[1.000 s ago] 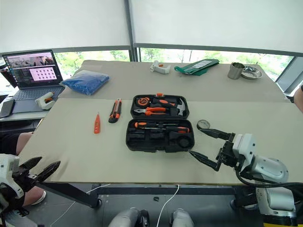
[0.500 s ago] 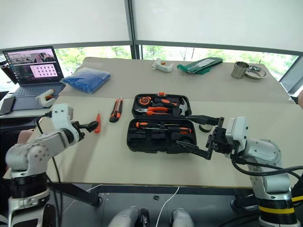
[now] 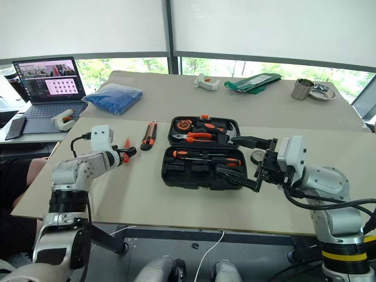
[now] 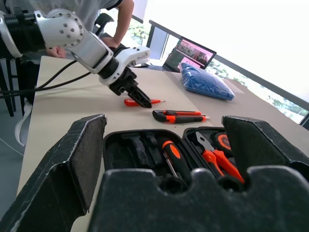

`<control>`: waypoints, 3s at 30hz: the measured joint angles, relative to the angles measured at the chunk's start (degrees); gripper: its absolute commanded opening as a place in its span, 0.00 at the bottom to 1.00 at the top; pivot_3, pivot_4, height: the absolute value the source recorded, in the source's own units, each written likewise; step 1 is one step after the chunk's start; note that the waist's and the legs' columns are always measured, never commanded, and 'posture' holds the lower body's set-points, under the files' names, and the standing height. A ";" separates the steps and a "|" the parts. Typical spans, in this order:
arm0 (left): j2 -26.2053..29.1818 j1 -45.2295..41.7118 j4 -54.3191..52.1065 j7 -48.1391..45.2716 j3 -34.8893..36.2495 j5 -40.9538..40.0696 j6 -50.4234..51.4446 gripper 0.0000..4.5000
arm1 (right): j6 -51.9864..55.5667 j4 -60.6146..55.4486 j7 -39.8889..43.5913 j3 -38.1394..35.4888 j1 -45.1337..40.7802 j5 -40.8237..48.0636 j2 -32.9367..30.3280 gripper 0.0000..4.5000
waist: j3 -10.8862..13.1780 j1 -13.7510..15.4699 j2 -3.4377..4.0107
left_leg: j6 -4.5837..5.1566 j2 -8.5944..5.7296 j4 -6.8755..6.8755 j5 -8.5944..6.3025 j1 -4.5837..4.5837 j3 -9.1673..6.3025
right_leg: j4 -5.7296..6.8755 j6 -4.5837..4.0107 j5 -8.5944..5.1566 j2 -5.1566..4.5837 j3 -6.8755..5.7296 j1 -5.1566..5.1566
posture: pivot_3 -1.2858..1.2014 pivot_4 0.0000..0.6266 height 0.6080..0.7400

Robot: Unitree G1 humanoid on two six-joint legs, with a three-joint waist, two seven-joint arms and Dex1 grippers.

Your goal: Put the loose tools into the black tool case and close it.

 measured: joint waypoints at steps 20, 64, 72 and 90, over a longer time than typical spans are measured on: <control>12.62 9.98 -2.20 -27.56 -2.63 3.07 -16.65 0.11 | -0.13 0.42 -1.23 -4.95 2.93 -0.01 -3.93 1.00 | 0.09 -0.66 -0.14 | 0.03 -0.04 0.00 -0.02 -0.17 0.02 | -0.12 0.10 0.04 -0.15 -0.15 -0.12 | 0.52 0.24 1.00; -2.30 -20.46 25.78 -68.27 -36.50 29.61 -51.30 0.11 | 5.04 -7.78 -2.51 -9.99 16.68 0.38 -6.74 1.00 | 0.13 -0.67 -0.11 | 1.22 0.32 1.54 -0.67 -0.94 -0.45 | -0.72 0.84 0.21 -0.08 -1.30 0.27 | 0.52 0.24 1.00; -4.25 -20.91 26.80 -68.82 -34.80 29.75 -48.18 0.61 | 5.08 -7.67 -2.74 -8.25 15.42 0.35 -6.06 1.00 | 0.11 -0.66 -0.07 | 1.49 0.30 1.94 -0.85 -0.93 -0.67 | -0.72 1.02 0.17 -0.10 -1.41 0.54 | 0.52 0.24 1.00; -5.09 -14.46 27.71 -66.16 -23.67 21.23 -54.88 0.17 | 5.76 -6.59 -3.64 -5.34 13.40 0.13 -5.60 1.00 | 0.12 -0.57 -0.06 | 1.46 0.10 1.95 -0.83 -0.95 -0.72 | -0.69 0.90 0.33 -0.21 -1.42 0.54 | 0.52 0.24 1.00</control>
